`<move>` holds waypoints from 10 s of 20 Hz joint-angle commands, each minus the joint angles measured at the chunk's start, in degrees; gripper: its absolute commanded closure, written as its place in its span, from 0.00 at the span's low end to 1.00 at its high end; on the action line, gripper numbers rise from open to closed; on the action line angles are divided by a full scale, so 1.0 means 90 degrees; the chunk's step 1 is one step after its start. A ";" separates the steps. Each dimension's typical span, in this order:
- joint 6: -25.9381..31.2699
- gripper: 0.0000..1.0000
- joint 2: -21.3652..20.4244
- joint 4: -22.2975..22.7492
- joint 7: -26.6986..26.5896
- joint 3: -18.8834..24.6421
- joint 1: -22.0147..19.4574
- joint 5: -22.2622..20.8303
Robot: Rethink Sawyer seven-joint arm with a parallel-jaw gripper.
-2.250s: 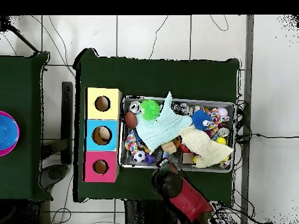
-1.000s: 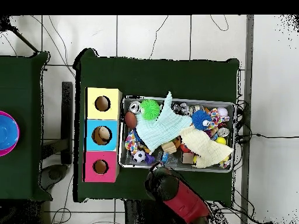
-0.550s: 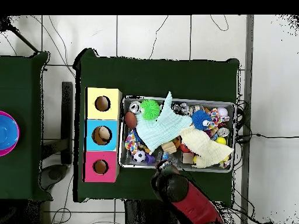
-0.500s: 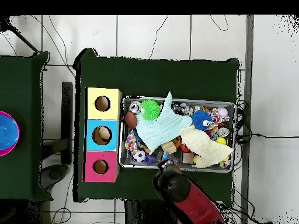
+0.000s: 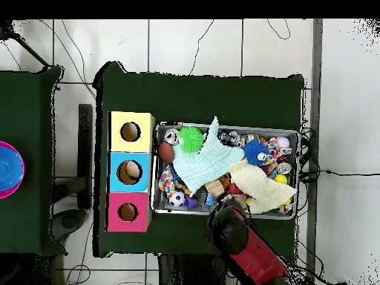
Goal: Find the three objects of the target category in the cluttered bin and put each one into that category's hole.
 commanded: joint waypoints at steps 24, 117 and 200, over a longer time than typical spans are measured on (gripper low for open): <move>-0.0587 0.00 0.1619 -0.1137 0.1471 0.0751 0.0173 0.0292; 0.0583 0.00 0.1318 -0.0885 0.2328 0.0210 0.1043 0.2502; 0.1603 1.00 -0.0300 -0.0093 0.1857 -0.0413 0.1219 0.0843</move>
